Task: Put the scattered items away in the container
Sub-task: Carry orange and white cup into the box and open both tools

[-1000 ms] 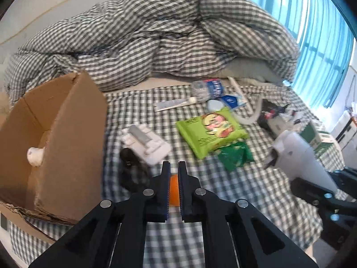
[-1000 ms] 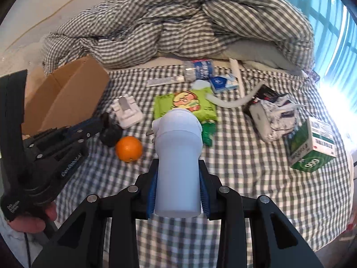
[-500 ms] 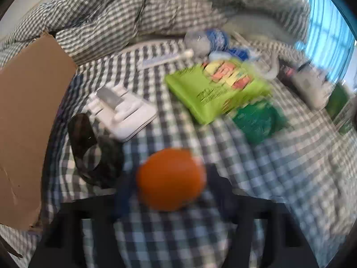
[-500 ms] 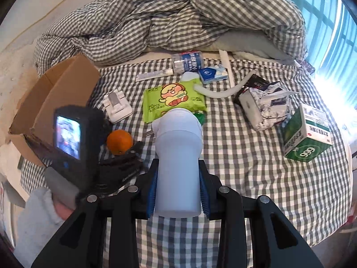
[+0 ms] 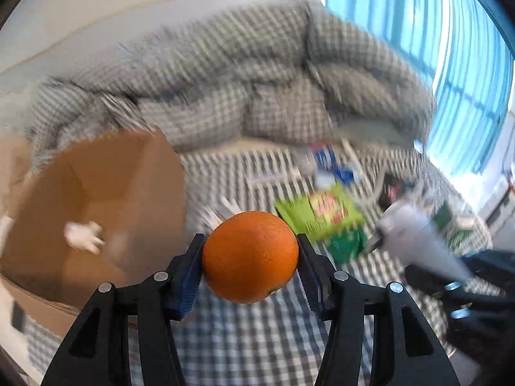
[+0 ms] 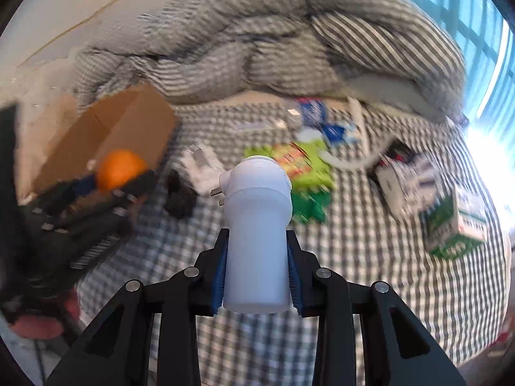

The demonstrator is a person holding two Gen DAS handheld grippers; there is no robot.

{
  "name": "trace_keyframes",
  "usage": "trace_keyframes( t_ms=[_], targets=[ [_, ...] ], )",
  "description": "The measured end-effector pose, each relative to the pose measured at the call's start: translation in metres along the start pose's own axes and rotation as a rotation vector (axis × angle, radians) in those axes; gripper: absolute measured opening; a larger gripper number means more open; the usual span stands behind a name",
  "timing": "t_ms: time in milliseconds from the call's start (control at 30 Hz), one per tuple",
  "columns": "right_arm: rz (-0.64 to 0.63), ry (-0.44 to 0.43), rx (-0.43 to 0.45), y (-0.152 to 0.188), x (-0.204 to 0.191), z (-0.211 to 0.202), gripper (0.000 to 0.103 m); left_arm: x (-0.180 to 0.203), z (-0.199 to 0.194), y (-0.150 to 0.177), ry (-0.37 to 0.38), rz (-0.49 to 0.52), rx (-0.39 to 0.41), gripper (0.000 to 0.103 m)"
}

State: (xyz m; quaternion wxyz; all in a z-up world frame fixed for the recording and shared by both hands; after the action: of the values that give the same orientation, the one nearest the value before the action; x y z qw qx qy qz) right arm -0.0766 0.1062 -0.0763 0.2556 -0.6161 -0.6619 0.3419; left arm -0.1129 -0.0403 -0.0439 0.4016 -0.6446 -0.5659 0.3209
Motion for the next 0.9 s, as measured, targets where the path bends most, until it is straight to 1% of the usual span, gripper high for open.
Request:
trace_keyframes(
  t_ms=[67,100,133,200,233,300,433,467,533,600,633,667,700,733,767,800,900],
  targets=[
    [-0.019,-0.044,0.03,-0.018,-0.023,-0.001,0.031,-0.025,-0.014,-0.026,-0.014,-0.031,0.039,0.056],
    [-0.026,-0.06,0.043,-0.024,-0.032,-0.002,0.031,-0.041,-0.02,-0.036,-0.033,-0.029,0.05,0.056],
    [-0.041,-0.085,0.059,-0.032,-0.047,-0.001,0.031,-0.055,-0.023,-0.043,-0.071,-0.024,0.065,0.056],
    [-0.076,-0.133,0.074,-0.044,-0.078,0.004,0.031,-0.087,-0.024,-0.046,-0.154,-0.015,0.058,0.056],
    [-0.094,-0.151,0.066,-0.049,-0.095,0.01,0.031,-0.104,-0.024,-0.042,-0.182,-0.029,0.041,0.056],
    [-0.117,-0.203,0.059,-0.056,-0.134,0.023,0.031,-0.13,-0.021,-0.031,-0.211,-0.052,0.008,0.056],
    [-0.155,-0.294,0.047,-0.062,-0.199,0.043,0.031,-0.179,-0.017,0.003,-0.304,-0.095,-0.059,0.056],
    [-0.173,-0.305,0.046,-0.062,-0.214,0.049,0.031,-0.192,-0.016,0.012,-0.324,-0.116,-0.073,0.056],
    [-0.201,-0.308,0.045,-0.06,-0.233,0.061,0.031,-0.204,-0.013,0.025,-0.341,-0.134,-0.093,0.056],
    [-0.23,-0.28,0.033,-0.056,-0.245,0.081,0.031,-0.211,-0.007,0.034,-0.357,-0.133,-0.116,0.057],
    [-0.245,-0.245,0.026,-0.054,-0.246,0.093,0.032,-0.213,-0.006,0.036,-0.364,-0.124,-0.124,0.058],
    [-0.26,-0.209,0.026,-0.052,-0.246,0.1,0.035,-0.211,-0.005,0.038,-0.368,-0.105,-0.119,0.061],
    [-0.27,-0.173,0.035,-0.052,-0.243,0.104,0.05,-0.209,-0.006,0.038,-0.358,-0.096,-0.113,0.072],
    [-0.273,-0.154,0.05,-0.053,-0.239,0.104,0.068,-0.204,-0.007,0.035,-0.348,-0.087,-0.098,0.078],
    [-0.266,-0.145,0.077,-0.056,-0.232,0.099,0.07,-0.202,-0.009,0.033,-0.356,-0.082,-0.085,0.087],
    [-0.255,-0.138,0.092,-0.06,-0.225,0.093,0.071,-0.199,-0.009,0.028,-0.355,-0.08,-0.07,0.092],
    [-0.212,-0.152,0.108,-0.07,-0.201,0.076,0.071,-0.175,-0.014,0.011,-0.314,-0.088,-0.015,0.093]
  ],
)
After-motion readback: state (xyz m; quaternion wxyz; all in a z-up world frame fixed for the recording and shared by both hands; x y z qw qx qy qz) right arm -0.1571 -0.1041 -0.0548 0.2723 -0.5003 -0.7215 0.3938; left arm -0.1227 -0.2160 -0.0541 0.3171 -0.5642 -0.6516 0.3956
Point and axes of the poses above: each gripper's, at about its wrist camera, not at the fingertips, and z roughly the way its jaws point, x to its right, y to its underside, the point moved 9 cm from there along z, roughly the way its jaws point, and after that the axes turned 15 degrees about x, right-handed, at the moved point
